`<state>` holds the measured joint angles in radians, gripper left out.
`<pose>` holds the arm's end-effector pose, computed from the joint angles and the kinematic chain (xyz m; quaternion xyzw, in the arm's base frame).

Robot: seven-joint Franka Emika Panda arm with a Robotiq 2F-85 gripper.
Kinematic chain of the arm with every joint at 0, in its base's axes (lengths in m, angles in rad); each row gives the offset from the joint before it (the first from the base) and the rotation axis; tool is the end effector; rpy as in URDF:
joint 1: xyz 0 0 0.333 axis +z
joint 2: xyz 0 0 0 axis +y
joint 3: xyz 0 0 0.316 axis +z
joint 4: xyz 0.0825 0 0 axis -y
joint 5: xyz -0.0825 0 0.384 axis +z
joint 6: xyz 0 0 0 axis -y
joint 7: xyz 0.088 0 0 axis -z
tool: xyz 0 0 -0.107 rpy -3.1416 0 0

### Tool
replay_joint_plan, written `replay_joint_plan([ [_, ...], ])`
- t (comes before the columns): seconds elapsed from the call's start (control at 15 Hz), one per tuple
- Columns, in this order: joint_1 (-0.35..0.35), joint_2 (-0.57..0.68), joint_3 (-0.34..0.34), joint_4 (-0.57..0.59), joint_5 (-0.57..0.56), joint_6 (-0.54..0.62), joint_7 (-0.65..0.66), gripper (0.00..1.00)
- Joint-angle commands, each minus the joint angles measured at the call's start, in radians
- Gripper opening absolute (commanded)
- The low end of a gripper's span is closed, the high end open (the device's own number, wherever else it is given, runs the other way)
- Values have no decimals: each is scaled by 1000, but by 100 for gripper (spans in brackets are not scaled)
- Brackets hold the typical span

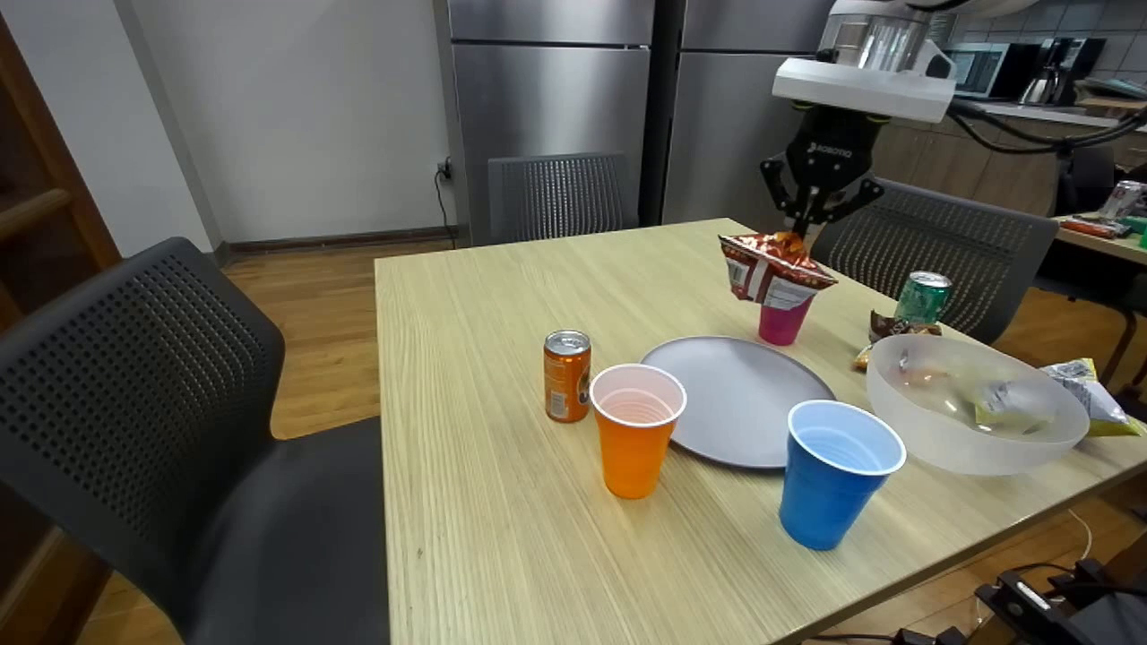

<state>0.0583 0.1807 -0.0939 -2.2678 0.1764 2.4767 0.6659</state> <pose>0.5374 -0.0197 0.2823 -0.9126 0.4059 0.0003 0.0493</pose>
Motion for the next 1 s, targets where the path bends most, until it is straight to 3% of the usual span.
replay_joint_plan([
  [0.0,-43,-111,-6,-114,-16,15,-52,0],
  [0.53,-113,-207,-41,-242,-104,1,-51,0],
  [0.93,-155,-188,-60,-269,-185,-7,-18,0],
])
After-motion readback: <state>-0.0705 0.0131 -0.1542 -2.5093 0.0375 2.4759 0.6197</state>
